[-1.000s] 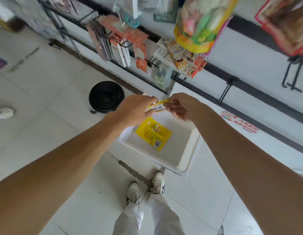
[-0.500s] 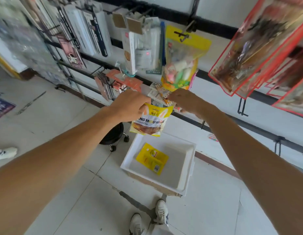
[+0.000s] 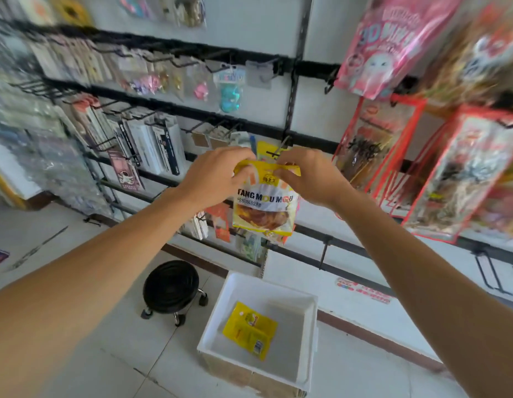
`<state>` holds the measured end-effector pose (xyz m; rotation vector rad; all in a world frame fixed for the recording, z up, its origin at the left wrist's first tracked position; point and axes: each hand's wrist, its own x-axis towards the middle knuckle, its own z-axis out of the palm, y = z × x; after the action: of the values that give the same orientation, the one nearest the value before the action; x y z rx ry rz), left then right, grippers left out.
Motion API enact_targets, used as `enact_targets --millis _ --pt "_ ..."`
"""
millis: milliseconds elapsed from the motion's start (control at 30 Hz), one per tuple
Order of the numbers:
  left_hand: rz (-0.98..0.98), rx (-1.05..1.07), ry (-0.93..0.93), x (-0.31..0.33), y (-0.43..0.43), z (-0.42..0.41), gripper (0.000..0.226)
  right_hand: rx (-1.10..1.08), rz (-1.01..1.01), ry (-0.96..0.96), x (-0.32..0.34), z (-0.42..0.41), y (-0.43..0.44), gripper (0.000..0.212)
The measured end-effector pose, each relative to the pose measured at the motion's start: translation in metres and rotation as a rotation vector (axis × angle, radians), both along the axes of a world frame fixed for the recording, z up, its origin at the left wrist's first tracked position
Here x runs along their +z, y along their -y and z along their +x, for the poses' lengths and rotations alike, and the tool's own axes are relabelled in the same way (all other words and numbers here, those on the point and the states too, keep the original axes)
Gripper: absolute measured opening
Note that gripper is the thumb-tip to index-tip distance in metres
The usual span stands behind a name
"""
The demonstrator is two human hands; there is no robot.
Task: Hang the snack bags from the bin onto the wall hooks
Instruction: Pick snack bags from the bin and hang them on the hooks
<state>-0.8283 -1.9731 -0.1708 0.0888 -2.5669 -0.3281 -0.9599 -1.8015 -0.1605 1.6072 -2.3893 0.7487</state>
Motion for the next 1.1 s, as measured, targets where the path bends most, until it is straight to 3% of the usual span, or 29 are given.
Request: enact_targets --millis 133,300,667,933,1100 --pt "-0.071 -0.056 -0.146 0.028 -0.007 -0.005 0.036 -0.037 -0.06 -0.093 0.045 -0.002 -0.019 0.021" --pt "-0.373 -0.105 -0.218 0.05 -0.024 -0.015 0.057 -0.117 -0.133 -0.125 0.092 -0.004 -0.05 0.022" --pt "-0.553 -0.239 -0.3 0.095 -0.088 -0.053 0.053 -0.304 -0.149 -0.164 0.143 -0.003 -0.124 0.027" --pt "-0.6 -0.355 -0.326 0.125 -0.146 -0.076 0.051 -0.424 -0.19 -0.206 0.171 -0.013 -0.192 0.025" --pt "-0.441 -0.447 -0.413 0.146 -0.199 -0.093 0.045 -0.469 -0.199 -0.176 0.181 -0.021 -0.244 0.036"
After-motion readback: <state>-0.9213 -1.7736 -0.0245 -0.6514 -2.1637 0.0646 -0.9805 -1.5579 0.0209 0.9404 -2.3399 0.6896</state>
